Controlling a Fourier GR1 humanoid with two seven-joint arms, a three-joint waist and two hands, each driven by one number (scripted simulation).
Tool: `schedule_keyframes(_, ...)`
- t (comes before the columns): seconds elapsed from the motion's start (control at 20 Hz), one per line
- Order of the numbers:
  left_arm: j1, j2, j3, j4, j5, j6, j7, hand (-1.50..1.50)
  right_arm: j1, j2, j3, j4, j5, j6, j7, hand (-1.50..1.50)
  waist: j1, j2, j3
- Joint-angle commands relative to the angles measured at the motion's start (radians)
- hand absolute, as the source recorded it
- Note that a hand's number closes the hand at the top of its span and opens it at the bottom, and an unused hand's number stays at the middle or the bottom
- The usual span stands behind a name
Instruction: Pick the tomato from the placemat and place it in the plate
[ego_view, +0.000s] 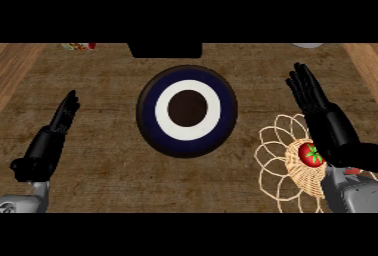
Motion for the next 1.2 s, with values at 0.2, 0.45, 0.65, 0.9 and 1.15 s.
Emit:
schedule_keyframes(0.2,-0.141,0.016,0.050,-0.050,0.057,-0.037,0.086,0.00,-0.078,0.047,0.231,0.077,-0.001,0.240,-0.115,1.50,-0.001,0.031,-0.021)
schedule_keyframes(0.45,-0.165,0.005,0.066,-0.051,0.121,-0.060,0.145,0.00,-0.027,-0.148,0.321,0.138,0.539,0.010,-0.033,1.50,-0.027,0.028,-0.024)
schedule_keyframes(0.65,-0.207,0.007,0.080,-0.036,0.128,-0.065,0.183,0.00,0.156,0.070,0.257,0.248,0.391,-0.176,-0.281,-1.50,-0.037,0.032,-0.020)
schedule_keyframes(0.9,-0.161,-0.010,0.068,-0.122,0.114,-0.061,0.223,0.00,0.206,0.046,0.151,0.208,0.264,-0.126,-0.489,-1.50,-0.028,0.025,-0.022)
schedule_keyframes(1.15,-0.152,-0.021,0.074,-0.190,0.110,-0.051,0.300,0.00,0.206,-0.065,0.113,0.009,0.338,-0.115,-0.326,-1.50,-0.029,0.021,-0.023)
